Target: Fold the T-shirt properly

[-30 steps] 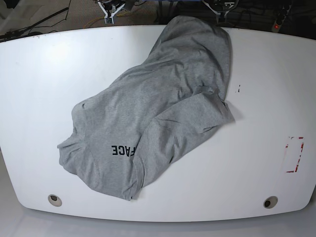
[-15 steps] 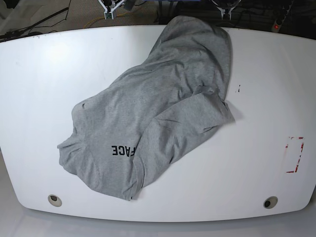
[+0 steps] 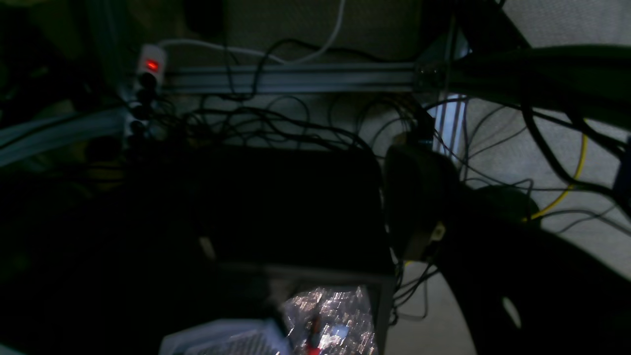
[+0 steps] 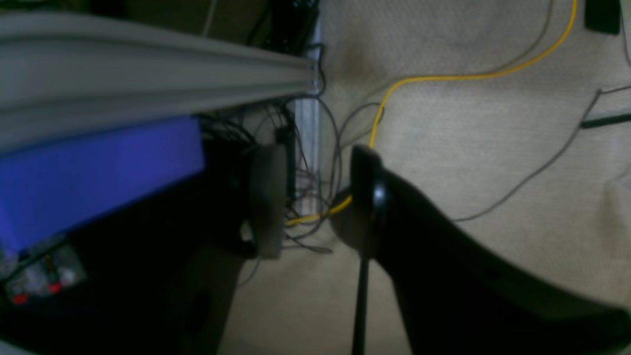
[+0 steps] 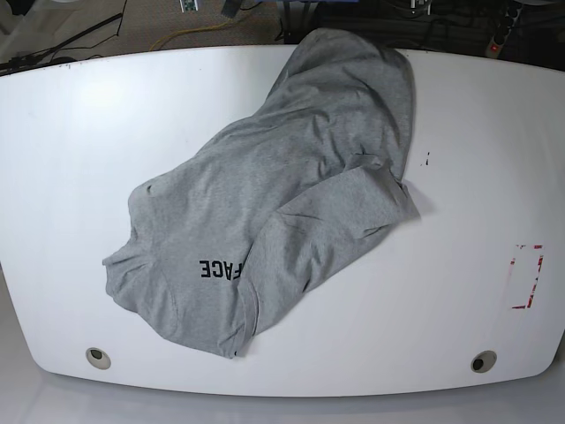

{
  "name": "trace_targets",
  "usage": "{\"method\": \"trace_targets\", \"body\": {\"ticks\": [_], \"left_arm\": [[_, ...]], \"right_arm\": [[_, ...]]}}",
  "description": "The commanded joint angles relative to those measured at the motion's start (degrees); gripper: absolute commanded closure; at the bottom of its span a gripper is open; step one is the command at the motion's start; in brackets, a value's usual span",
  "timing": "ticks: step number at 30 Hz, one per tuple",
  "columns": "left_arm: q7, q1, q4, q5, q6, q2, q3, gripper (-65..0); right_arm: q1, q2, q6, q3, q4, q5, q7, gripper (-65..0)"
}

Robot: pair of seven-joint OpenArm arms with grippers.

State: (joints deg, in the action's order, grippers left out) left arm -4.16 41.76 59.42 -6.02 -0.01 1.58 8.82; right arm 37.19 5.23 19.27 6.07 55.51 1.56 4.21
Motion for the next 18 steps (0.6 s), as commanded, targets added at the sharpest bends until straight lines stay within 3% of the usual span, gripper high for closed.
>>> {"method": "trace_targets", "body": {"ticks": [1,11,18], "left_arm": [[-1.0,6.9,8.6,0.1,0.0,0.2,0.0,-41.0],[-1.2,23.2,33.7,0.3,0.0,3.1,0.1,-41.0],[-1.2,31.3,48.6,2.3,0.0,5.4,0.2,-41.0]], "right_arm": [[5.4,0.0,0.3,0.0,7.1,0.5,1.0,-20.3],[21.2,-1.1,0.3,0.2,31.7,7.4,-3.5,-20.3],[31.5,-1.6,0.2,0.3,46.9,9.6,-3.9,-20.3]]}}
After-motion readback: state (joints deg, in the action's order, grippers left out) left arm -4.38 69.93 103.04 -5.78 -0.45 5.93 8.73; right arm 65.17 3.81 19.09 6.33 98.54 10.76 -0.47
